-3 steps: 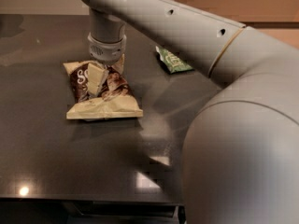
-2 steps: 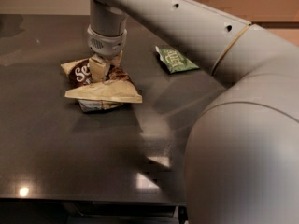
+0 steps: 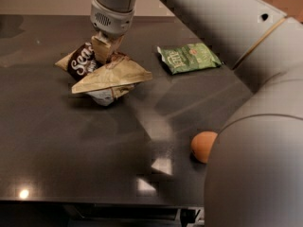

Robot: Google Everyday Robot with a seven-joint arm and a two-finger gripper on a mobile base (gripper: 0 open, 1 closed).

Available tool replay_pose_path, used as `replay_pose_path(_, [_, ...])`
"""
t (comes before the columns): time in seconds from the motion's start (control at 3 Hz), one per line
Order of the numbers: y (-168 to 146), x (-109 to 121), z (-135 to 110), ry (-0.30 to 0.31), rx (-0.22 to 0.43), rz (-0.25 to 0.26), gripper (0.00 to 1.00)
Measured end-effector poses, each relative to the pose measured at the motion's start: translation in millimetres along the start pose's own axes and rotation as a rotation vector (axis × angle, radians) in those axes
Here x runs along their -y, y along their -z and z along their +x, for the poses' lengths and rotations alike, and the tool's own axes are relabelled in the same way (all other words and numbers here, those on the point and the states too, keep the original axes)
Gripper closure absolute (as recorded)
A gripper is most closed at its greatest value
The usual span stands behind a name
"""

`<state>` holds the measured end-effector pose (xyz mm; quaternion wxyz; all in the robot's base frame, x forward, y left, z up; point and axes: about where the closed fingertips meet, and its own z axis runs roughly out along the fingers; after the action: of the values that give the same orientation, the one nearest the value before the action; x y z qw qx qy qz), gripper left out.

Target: Pick brown chip bag

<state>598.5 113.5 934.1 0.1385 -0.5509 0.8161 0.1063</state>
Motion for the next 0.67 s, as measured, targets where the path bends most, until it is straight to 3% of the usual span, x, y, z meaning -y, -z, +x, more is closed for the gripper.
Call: replay_pose_path(0.67, [66, -7, -9, 0.106, 0.090, 0.006, 1.00])
